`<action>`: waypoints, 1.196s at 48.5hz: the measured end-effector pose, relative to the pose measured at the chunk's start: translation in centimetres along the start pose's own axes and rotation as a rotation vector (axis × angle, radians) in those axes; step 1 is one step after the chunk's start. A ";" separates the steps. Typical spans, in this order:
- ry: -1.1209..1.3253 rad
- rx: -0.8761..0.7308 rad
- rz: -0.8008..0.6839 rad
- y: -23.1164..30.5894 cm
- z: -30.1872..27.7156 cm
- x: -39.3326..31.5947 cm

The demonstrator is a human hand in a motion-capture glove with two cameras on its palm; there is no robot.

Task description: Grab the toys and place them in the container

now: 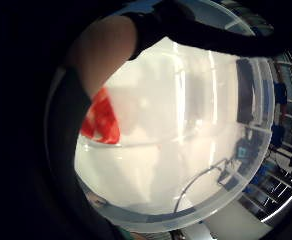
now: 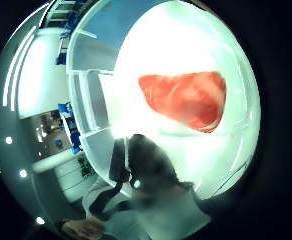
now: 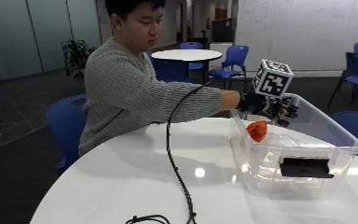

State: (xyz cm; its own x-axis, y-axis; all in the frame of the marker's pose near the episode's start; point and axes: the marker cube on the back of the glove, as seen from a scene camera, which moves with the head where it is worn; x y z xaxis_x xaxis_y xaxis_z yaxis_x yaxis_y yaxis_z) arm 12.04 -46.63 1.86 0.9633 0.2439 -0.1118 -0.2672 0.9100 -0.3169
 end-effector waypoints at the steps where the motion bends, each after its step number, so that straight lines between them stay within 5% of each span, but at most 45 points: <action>1: -0.004 -0.013 0.000 -0.2 0.5 -1.2; 12: -0.006 0.050 -0.091 3.4 -0.6 -3.2; 28: -0.062 0.282 -0.220 27.2 -1.6 2.7; 40: 0.060 0.364 -0.148 35.0 0.3 5.1; 47: 0.050 0.380 -0.266 39.6 4.0 3.7; 58: 0.011 0.346 -0.254 47.6 14.5 1.1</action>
State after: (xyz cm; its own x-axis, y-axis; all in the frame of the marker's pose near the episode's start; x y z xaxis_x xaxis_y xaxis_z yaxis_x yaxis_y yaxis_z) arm 0.76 1.88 0.33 0.9966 -0.0045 -0.0819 0.0045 1.0000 -0.0009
